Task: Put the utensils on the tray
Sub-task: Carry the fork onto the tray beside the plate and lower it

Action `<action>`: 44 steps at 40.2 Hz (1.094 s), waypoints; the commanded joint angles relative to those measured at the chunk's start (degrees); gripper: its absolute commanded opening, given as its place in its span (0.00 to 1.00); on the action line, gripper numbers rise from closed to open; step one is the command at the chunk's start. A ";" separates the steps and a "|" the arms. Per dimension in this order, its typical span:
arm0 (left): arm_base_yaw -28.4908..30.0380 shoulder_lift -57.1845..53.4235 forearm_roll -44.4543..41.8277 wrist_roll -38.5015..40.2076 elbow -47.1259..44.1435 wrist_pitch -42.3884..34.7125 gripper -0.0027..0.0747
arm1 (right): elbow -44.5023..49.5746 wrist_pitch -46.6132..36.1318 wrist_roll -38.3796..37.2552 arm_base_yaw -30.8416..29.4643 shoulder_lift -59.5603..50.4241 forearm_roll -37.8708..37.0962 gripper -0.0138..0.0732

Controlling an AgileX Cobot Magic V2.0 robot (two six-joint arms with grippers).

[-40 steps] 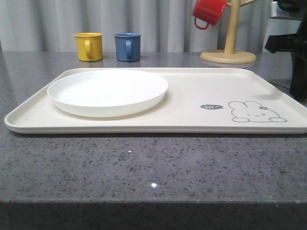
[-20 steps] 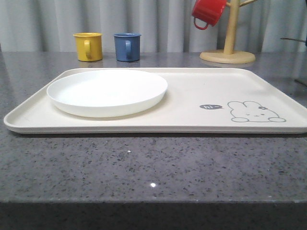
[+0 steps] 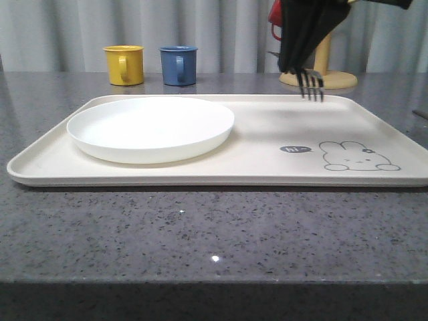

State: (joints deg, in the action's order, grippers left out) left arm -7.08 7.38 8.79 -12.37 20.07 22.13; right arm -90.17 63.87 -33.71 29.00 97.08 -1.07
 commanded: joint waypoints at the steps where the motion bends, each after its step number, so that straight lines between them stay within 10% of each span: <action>1: -0.49 0.55 0.87 0.26 1.63 -4.93 0.01 | -4.24 -1.96 -0.82 0.15 0.73 -0.35 0.09; 34: -0.49 0.55 0.87 0.26 1.63 -4.93 0.01 | -6.82 0.61 -0.82 0.15 10.69 -0.55 0.10; 44: -0.49 0.55 0.87 0.26 1.63 -4.93 0.01 | -7.06 1.01 -0.82 0.15 10.93 -0.45 0.30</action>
State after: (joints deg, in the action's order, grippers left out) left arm -7.08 7.38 8.79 -12.37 20.07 22.13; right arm -95.45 64.35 -34.51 29.31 110.58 -1.07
